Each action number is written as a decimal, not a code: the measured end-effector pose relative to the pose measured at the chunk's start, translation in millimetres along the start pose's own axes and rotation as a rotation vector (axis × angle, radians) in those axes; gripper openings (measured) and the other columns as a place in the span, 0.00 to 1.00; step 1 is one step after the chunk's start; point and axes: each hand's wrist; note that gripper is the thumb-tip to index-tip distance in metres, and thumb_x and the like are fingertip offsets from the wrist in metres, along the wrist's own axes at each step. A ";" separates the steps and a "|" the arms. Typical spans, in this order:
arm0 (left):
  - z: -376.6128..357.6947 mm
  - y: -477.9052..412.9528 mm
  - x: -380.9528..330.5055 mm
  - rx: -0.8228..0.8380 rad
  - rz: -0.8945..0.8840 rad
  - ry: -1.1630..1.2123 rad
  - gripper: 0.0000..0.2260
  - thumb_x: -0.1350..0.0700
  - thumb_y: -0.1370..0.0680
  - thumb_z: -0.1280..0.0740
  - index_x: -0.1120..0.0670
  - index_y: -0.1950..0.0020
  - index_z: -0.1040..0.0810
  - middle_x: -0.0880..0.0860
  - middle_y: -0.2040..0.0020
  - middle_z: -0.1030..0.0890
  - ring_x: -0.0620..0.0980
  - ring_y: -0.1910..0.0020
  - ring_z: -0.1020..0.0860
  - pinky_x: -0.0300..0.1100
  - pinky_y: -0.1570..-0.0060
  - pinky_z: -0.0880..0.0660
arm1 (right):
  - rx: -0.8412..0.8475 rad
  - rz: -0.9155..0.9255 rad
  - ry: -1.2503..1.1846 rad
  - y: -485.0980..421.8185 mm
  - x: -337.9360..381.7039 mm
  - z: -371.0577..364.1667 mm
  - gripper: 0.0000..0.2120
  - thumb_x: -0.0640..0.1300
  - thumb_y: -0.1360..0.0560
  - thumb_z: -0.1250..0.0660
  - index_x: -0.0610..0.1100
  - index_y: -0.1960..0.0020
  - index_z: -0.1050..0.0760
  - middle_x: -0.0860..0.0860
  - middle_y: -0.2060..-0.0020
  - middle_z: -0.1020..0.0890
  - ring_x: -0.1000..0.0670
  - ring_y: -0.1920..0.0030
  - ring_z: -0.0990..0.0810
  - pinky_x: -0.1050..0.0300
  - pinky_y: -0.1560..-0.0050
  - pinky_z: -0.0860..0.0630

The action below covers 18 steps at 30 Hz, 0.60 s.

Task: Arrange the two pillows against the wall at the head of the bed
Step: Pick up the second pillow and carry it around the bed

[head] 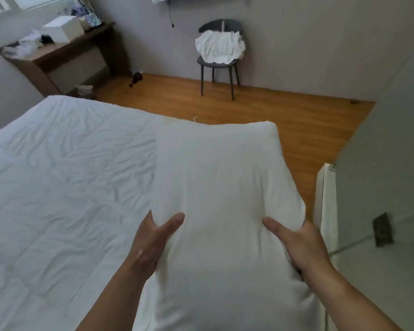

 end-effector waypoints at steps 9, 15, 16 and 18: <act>-106.7 -98.6 -42.5 0.218 0.005 0.001 0.41 0.36 0.44 0.18 0.46 0.33 0.20 0.48 0.42 0.11 0.51 0.44 0.13 0.57 0.39 0.19 | -0.217 -0.035 -0.016 -90.2 15.4 64.4 0.48 0.69 0.52 0.19 0.48 0.36 0.19 0.54 0.48 0.13 0.46 0.46 0.15 0.43 0.39 0.20; -170.4 -207.5 -69.4 0.336 0.047 0.037 0.29 0.44 0.35 0.20 0.48 0.35 0.19 0.50 0.43 0.11 0.52 0.45 0.12 0.53 0.44 0.18 | -0.304 -0.051 -0.003 -187.7 48.1 83.9 0.28 0.58 0.40 0.16 0.50 0.44 0.18 0.56 0.51 0.13 0.49 0.48 0.14 0.46 0.41 0.20; -179.8 -227.9 -76.9 0.358 0.053 0.035 0.27 0.46 0.33 0.20 0.49 0.35 0.18 0.50 0.43 0.11 0.53 0.45 0.12 0.53 0.44 0.18 | -0.316 -0.053 0.005 -205.4 56.0 86.5 0.28 0.58 0.41 0.16 0.50 0.45 0.17 0.55 0.51 0.12 0.49 0.48 0.14 0.46 0.41 0.20; -196.3 -266.0 -94.2 0.402 0.048 0.036 0.27 0.48 0.31 0.19 0.49 0.34 0.19 0.50 0.42 0.11 0.53 0.44 0.12 0.53 0.43 0.19 | -0.345 -0.054 0.010 -238.4 72.5 89.2 0.29 0.58 0.40 0.16 0.48 0.43 0.16 0.54 0.51 0.12 0.48 0.47 0.14 0.47 0.40 0.20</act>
Point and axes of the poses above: each hand's wrist, its own y-axis away from the middle knuckle, its own z-axis out of the back of the hand, x = y × z
